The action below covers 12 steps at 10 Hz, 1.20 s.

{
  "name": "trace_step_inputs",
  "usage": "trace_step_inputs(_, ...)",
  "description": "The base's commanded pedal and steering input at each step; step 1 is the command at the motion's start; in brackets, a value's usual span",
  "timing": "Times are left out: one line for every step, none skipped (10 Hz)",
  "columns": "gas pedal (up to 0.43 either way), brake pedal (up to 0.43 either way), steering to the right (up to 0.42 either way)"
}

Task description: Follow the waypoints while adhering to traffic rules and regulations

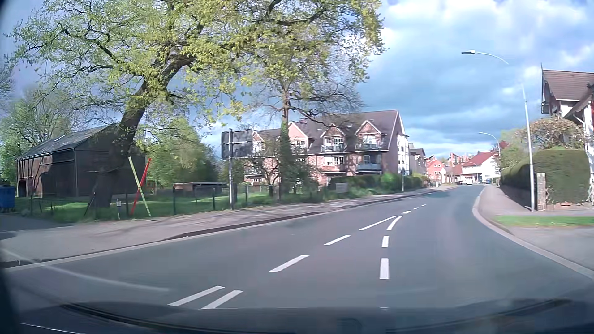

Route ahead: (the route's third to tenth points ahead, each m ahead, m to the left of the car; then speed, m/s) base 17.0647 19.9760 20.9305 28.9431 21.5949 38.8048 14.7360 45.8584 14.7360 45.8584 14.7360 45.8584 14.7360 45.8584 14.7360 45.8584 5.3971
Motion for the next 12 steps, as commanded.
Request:
trace_step_inputs(0.028, 0.0, -0.354)
trace_step_inputs(0.028, 0.0, -0.374)
trace_step_inputs(0.047, 0.0, -0.396)
trace_step_inputs(0.047, 0.0, -0.414)
trace_step_inputs(0.047, 0.0, -0.428)
trace_step_inputs(0.047, 0.0, -0.442)
trace_step_inputs(0.079, 0.0, -0.457)
trace_step_inputs(0.079, 0.006, -0.468)
trace_step_inputs(0.079, 0.0, -0.486)
trace_step_inputs(0.079, 0.0, -0.507)
trace_step_inputs(0.079, 0.0, -0.514)
trace_step_inputs(0.087, 0.0, -0.508)
